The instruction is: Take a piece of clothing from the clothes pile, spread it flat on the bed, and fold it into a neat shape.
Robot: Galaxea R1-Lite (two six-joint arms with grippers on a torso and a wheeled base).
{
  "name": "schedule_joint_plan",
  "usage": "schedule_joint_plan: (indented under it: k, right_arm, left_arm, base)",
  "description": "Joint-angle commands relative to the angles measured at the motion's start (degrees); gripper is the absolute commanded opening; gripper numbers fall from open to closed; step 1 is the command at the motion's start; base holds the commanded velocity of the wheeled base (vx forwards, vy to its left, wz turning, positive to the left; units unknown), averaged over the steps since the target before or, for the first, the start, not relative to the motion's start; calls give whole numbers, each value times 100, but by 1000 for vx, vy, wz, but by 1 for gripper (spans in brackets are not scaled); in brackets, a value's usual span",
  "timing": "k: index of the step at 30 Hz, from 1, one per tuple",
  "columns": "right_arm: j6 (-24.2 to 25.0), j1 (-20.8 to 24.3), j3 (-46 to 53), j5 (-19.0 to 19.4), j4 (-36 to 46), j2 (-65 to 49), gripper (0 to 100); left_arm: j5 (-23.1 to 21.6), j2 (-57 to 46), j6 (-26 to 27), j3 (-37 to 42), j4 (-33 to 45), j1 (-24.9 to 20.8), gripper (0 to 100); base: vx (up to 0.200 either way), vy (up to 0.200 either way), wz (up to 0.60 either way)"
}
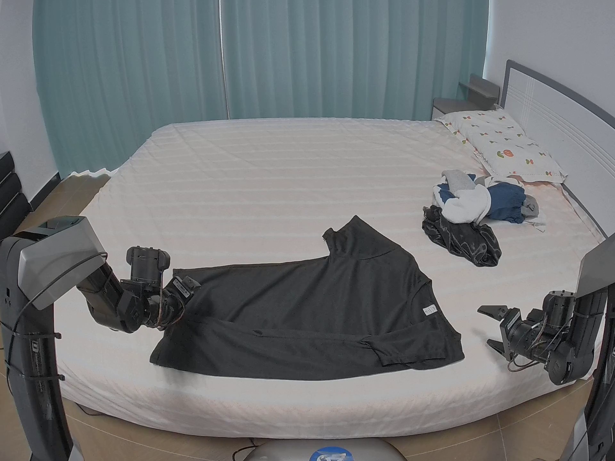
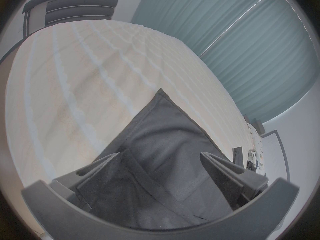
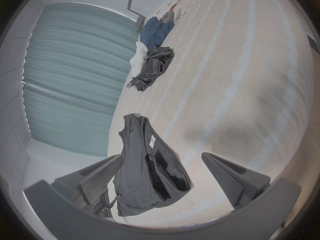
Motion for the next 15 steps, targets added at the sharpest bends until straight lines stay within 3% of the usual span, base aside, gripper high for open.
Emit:
schedule_joint_plan:
  k: [1,6,7,10,15]
  right_arm:
    - [-4,0,1,3,-49,9,100]
    - [-4,0,1,3,-49,9,100]
    - [-4,0,1,3,-49,9,100]
    - [-4,0,1,3,-49,9,100]
    - [-4,0,10,3,-49,9,100]
  left_arm:
    - [-16,-145,11,119,-3,156,100]
    - [-306,-453,301,348,58,481,100]
    - [-807,-541,635,479,41,613,100]
    - [-1501,-550,1066,559,15,780,100]
    - [-2011,-506,1250,646,6,788,100]
  base:
    - [0,0,0]
    - [0,0,0]
    - [0,0,0]
    - [0,0,0]
    - [0,0,0]
